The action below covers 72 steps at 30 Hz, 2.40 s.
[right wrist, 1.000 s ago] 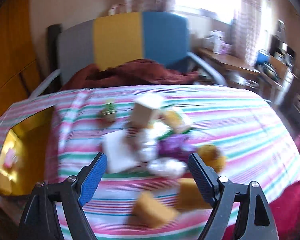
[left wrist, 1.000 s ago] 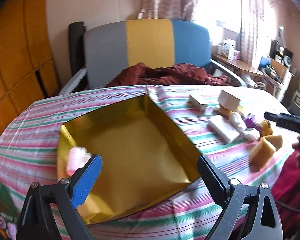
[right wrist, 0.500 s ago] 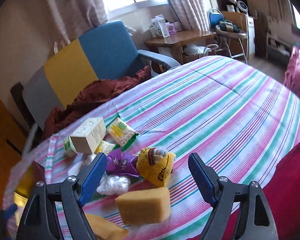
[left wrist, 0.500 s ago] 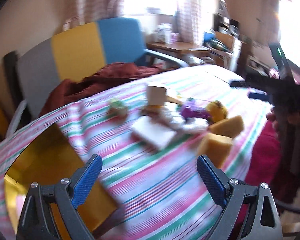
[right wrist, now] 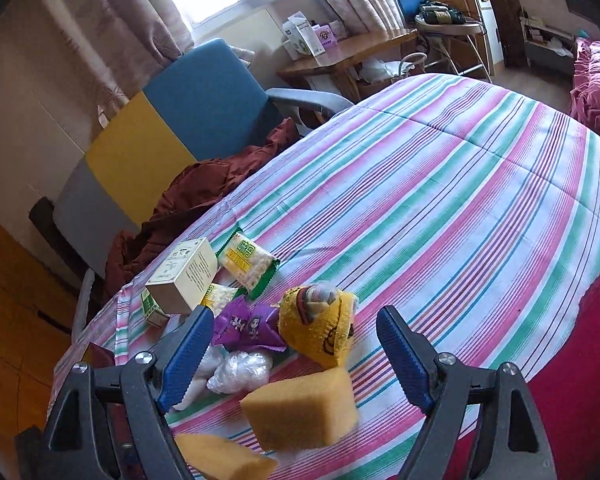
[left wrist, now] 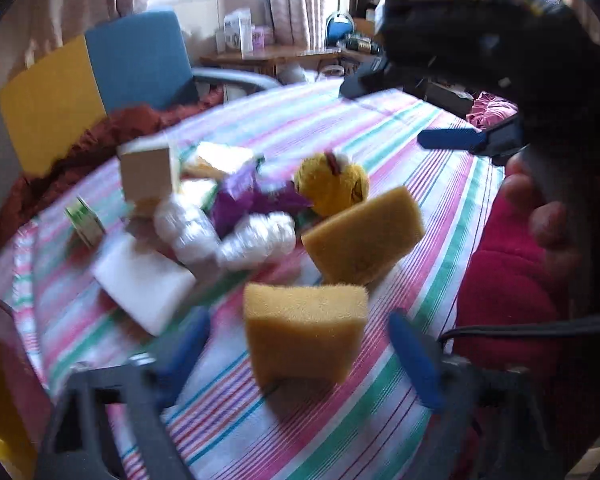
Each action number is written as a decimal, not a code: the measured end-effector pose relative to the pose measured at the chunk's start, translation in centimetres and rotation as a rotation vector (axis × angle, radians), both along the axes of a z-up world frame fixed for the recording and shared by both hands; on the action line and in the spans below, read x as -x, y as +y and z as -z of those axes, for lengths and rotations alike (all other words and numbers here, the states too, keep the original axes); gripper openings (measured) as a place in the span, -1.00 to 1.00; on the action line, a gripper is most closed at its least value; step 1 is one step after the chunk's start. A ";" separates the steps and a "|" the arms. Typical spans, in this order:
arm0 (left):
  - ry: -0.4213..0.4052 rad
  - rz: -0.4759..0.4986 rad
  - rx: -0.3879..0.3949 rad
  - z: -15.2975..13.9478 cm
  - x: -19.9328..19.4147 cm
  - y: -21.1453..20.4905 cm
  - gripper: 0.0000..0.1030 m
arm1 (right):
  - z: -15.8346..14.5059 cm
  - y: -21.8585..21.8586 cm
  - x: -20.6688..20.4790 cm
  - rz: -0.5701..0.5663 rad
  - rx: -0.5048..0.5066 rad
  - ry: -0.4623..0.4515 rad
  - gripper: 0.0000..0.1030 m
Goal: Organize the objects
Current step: 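Move both tools back to the pile and grasp yellow sponges, then carry the sponges to the gold tray and release them with both tools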
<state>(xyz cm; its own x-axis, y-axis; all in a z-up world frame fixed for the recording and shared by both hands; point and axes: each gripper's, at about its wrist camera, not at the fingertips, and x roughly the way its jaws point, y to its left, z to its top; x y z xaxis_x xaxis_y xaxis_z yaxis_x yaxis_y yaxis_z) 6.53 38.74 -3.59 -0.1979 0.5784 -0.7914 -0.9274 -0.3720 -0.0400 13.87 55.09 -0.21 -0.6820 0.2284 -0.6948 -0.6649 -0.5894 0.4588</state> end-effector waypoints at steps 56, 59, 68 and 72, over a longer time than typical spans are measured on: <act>-0.078 -0.735 -0.245 -4.7 7.7 -31.9 0.08 | -5.2 -22.9 11.9 -0.669 -0.226 -0.161 0.40; -0.076 -0.763 -0.220 -3.9 7.8 -33.1 0.08 | -4.9 -26.4 13.6 -0.762 -0.229 -0.158 0.40; -0.067 -0.829 -0.179 -2.5 8.1 -35.4 0.37 | -2.1 -32.2 16.6 -0.890 -0.218 -0.204 0.47; -0.049 -0.862 -0.206 -3.1 8.0 -36.6 0.54 | -0.8 -33.3 16.9 -0.925 -0.212 -0.241 0.58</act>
